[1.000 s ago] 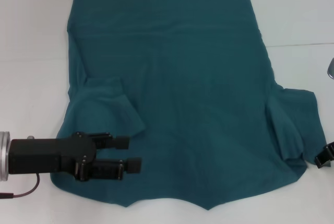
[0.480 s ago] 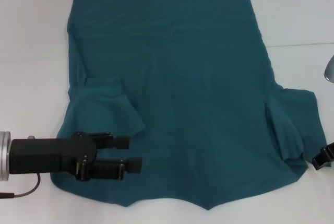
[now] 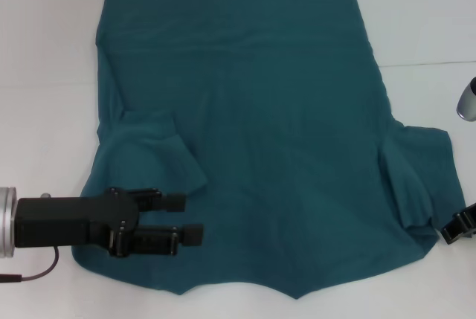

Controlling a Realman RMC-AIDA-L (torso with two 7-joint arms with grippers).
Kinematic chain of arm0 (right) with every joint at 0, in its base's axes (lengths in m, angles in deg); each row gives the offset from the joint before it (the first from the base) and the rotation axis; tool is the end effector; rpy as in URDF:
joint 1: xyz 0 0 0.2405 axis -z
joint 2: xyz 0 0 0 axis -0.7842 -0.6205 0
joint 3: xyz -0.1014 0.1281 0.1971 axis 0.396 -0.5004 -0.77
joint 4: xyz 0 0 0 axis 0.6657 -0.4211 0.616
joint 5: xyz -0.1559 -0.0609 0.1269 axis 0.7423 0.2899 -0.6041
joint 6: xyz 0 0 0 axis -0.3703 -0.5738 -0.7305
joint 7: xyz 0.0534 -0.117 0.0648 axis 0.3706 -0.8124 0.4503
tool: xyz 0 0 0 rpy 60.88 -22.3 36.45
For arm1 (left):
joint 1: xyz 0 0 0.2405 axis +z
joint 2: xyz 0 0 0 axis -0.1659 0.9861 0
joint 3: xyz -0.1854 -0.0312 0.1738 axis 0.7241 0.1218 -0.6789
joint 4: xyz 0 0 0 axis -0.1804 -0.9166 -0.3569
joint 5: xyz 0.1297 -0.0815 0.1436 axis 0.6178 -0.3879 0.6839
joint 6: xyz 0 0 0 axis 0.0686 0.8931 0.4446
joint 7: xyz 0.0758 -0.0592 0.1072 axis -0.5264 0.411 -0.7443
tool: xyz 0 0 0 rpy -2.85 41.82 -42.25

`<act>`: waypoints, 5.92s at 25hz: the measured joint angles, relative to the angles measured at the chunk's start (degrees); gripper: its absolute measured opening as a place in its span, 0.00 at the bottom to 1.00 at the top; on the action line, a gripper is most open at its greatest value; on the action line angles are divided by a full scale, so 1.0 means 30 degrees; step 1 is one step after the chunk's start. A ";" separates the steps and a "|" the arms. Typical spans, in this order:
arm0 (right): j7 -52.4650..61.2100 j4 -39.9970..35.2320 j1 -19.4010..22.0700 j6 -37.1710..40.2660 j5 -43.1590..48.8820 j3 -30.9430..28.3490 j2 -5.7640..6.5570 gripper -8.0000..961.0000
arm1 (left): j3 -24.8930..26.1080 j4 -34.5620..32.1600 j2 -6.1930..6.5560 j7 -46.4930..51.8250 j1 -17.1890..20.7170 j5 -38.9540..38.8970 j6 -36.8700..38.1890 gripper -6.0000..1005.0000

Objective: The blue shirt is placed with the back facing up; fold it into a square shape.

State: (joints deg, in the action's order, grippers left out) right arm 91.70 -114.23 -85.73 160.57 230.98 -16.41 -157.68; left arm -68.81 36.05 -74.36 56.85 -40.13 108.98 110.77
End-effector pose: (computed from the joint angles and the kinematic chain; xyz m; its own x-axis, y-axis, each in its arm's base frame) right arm 0.2995 0.3587 0.0517 0.3334 -0.9415 0.0483 -0.6968 -0.2806 -0.6601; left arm -0.2232 0.3119 0.0157 0.7051 0.5387 0.4612 0.5381 -0.8300 0.1468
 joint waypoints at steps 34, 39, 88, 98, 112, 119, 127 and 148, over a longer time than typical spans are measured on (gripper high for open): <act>0.0675 -0.0274 -0.0051 -0.0175 -0.0007 0.0059 0.0225 0.24 | 0.0001 0.0000 -0.0040 0.0001 0.0061 -0.0037 -0.0038 0.86; 0.0678 -0.0223 -0.0081 -0.0219 0.0002 0.0223 0.0177 0.40 | 0.0002 -0.0001 -0.0040 0.0000 -0.0028 -0.0027 -0.0117 0.86; 0.0928 -0.2457 0.0035 -0.0664 -0.0022 0.0100 0.0141 0.05 | 0.0056 -0.0001 -0.0039 0.0000 0.0090 -0.0143 -0.0158 0.86; 0.0713 -0.6814 0.0403 -0.1581 -0.0047 0.3249 -0.0706 0.05 | 0.0166 -0.0001 -0.0038 0.0001 0.0290 -0.0141 -0.0158 0.86; -0.0615 -0.7910 -0.0303 -0.2232 -0.0062 0.9833 -0.0887 0.05 | 0.0623 0.0000 -0.0184 0.0168 0.0819 -0.0120 -0.0177 0.86; -0.0929 -0.6883 -0.0825 -0.1045 -0.0120 1.0853 -0.0944 0.07 | 0.0715 -0.0001 -0.0232 0.0173 0.1034 -0.0059 -0.0172 0.86; -0.1080 -0.6513 -0.0534 -0.0798 -0.1622 0.9629 -0.0817 0.30 | 0.1525 -0.0067 -0.0160 0.0050 0.1219 0.0022 -0.0224 0.86; -0.4100 -0.6584 -0.0498 0.1219 -0.5894 0.4502 -0.0623 0.98 | 0.1812 -0.6252 -0.0019 1.0634 0.0888 0.6936 -0.2403 0.86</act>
State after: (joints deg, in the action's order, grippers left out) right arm 79.40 -133.98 -87.22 164.22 213.30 -2.91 -159.55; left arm -63.37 17.29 -74.42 88.76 -37.47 129.79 103.56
